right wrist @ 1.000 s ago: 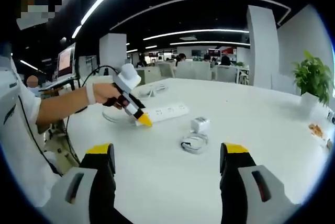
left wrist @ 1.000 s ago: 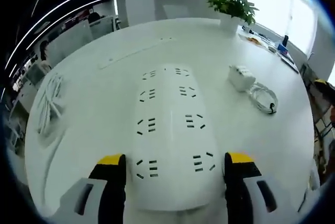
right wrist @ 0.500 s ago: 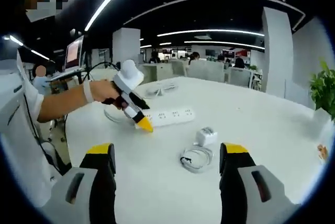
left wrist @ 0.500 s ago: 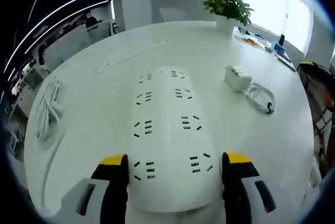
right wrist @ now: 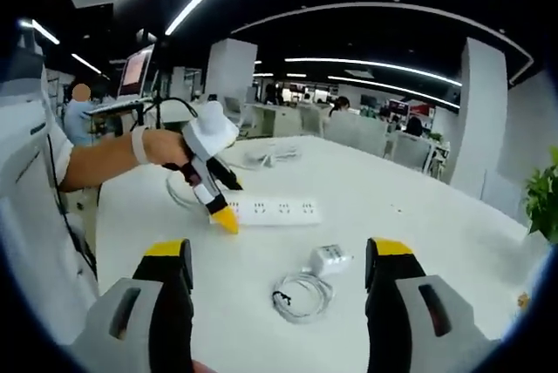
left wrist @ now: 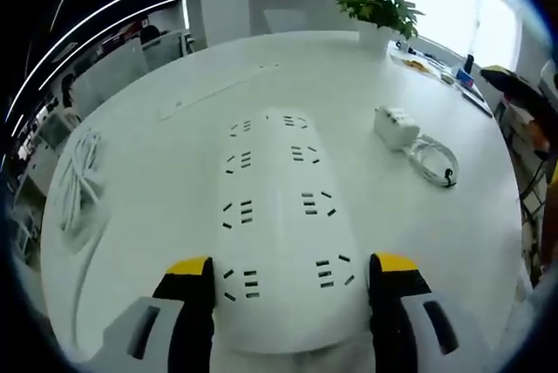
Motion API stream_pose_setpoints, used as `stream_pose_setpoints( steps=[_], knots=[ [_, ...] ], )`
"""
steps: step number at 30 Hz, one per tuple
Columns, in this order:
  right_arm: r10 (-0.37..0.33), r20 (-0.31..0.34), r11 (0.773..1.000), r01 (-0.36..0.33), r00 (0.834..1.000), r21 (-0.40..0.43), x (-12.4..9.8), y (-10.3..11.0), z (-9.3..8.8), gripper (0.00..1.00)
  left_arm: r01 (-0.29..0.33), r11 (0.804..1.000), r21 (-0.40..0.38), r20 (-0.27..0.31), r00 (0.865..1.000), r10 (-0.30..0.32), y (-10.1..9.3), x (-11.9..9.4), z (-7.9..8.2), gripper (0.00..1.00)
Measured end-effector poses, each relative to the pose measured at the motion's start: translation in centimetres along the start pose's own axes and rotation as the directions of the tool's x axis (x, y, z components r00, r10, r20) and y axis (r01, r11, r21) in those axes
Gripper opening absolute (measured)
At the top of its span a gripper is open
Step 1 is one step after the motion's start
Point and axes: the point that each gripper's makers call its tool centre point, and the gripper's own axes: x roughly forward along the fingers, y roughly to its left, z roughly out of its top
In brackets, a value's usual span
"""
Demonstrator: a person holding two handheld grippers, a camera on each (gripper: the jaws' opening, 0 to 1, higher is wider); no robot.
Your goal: Straighten the power strip on the desk, plug the charger into it
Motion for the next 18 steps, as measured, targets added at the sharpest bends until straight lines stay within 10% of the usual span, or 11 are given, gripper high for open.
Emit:
stream_pose_setpoints(
  steps=[18],
  knots=[
    [0.065,-0.053,0.995,-0.069,0.996,-0.069,3.6,-1.4,-0.8,0.81,0.04,0.998,0.054,-0.034,0.999,-0.038,-0.1,-0.4,-0.5,0.72]
  ],
)
